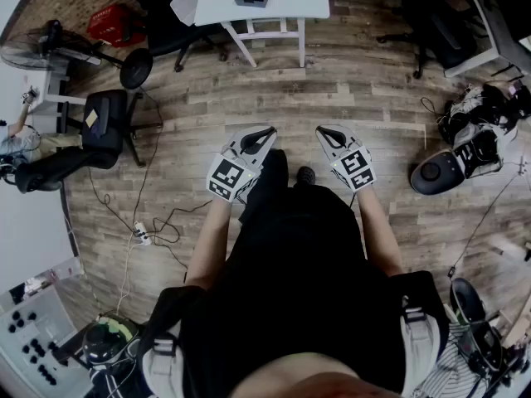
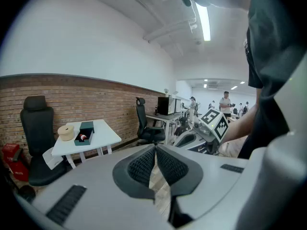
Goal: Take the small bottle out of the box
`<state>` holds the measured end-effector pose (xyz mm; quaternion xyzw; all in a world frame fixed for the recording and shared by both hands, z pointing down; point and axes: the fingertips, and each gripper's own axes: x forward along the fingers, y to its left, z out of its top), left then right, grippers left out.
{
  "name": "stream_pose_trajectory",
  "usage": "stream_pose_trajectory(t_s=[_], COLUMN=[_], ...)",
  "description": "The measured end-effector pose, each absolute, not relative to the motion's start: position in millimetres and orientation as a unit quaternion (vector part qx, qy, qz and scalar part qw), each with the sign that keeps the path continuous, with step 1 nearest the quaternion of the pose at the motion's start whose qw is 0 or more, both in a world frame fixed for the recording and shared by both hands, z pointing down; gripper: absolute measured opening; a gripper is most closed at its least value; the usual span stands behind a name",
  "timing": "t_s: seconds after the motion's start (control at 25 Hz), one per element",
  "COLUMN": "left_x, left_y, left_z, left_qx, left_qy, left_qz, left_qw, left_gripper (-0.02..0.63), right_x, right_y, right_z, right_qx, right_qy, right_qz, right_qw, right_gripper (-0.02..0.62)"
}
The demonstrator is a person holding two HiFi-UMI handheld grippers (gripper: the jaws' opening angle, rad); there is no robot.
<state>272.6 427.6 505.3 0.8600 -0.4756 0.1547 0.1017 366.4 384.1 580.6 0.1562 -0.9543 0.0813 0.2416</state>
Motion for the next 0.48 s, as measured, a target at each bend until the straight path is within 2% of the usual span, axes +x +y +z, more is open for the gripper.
stream_pose_trajectory(t_s=[0.48], left_x=[239], left_y=[432], left_z=[501], left_qx=[0.846], left_qy=[-0.505], left_qz=[0.132], left_qw=[0.11], left_gripper=[0.031], right_x=[334], right_y=[374], right_z=[572], right_qx=[0.165], right_qy=[-0.955], right_qz=[0.052], right_qw=[0.241], right_gripper=[-0.002])
